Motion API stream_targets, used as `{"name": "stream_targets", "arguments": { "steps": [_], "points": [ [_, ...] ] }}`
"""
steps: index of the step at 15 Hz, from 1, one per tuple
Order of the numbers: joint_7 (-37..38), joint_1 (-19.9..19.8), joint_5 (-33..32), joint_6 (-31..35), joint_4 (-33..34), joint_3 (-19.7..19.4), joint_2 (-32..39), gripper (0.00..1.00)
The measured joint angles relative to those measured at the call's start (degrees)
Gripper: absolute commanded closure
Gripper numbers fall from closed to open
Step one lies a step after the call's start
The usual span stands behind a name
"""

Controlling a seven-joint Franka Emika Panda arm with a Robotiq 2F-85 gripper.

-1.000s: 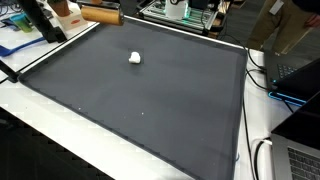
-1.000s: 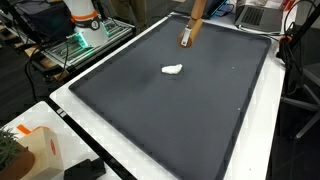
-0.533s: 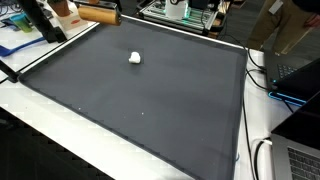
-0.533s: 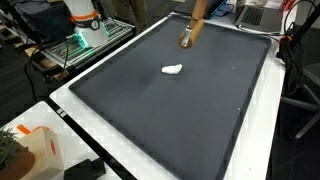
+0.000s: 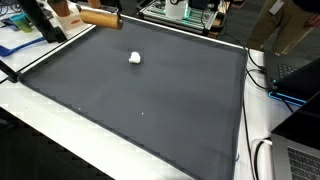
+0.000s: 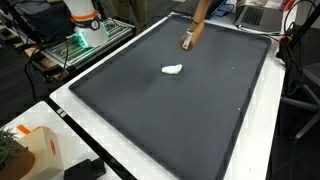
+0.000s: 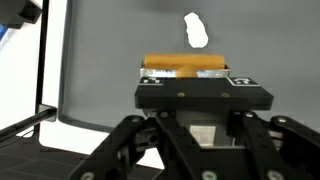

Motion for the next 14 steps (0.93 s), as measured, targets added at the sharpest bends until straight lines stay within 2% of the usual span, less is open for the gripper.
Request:
{"name": "stream_targets", "arguments": {
  "steps": [12,13,14],
  "points": [
    [2.57,4.29,-2.12,-4.69,14.04,-0.05,13.09,0.78],
    [3.29,4.43,-2.12,-5.41,15.49,-0.11,14.21,0.53],
    [4.79,4.51,-2.12,-6.48,17.12,-0.15,15.39,0.53]
  ]
}}
